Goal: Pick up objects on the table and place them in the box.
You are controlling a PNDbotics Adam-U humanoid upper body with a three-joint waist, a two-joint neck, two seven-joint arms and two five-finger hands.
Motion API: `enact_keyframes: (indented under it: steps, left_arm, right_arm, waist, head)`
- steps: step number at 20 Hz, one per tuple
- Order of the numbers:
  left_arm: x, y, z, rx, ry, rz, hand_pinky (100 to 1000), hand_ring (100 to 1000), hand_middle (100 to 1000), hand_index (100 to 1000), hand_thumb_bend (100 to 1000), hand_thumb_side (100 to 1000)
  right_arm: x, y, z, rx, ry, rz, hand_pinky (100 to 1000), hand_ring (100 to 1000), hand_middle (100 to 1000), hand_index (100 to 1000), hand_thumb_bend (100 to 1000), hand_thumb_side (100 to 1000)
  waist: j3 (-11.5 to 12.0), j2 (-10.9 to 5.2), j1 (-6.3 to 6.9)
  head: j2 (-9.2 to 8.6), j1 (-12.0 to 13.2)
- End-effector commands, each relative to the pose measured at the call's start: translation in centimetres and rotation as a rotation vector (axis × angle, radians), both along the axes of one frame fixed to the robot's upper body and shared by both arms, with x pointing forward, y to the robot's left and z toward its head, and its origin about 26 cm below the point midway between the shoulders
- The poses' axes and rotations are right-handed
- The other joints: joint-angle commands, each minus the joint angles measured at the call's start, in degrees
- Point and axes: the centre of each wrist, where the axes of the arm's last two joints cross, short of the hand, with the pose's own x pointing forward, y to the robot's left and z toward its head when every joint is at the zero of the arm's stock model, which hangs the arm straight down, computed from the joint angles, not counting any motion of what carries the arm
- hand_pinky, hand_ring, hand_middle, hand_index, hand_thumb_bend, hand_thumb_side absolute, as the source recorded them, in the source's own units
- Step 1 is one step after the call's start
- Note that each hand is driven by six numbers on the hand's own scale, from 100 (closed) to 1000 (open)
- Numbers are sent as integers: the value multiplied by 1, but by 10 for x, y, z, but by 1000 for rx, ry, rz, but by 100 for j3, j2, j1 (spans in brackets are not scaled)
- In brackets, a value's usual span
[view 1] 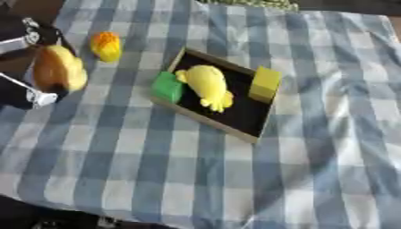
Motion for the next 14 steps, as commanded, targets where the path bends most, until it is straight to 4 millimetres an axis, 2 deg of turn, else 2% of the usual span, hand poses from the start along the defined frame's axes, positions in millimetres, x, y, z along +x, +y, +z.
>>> enact_keyframes:
  steps: [1, 7, 14]
  left_arm:
    - [0, -21, 19, -12, -31, -78, 827, 716, 632, 732, 206, 104]
    - [22, -84, 31, -43, -25, -245, 831, 714, 628, 729, 168, 100]
    - [35, -152, 31, -26, -36, -402, 828, 712, 626, 724, 205, 100]
  right_arm:
    - [-4, -2, 12, -11, -34, -1, 846, 678, 649, 759, 100, 252]
    - [-4, 0, 13, -5, -36, 7, 846, 678, 649, 759, 100, 260]
    - [-3, 4, 17, 7, -52, 28, 846, 679, 650, 759, 100, 255]
  waist:
    - [5, -100, 101]
    - [-2, -127, 93]
    - [-16, -145, 69]
  head:
    - [5, -46]
    - [4, -37]
    - [-1, -66]
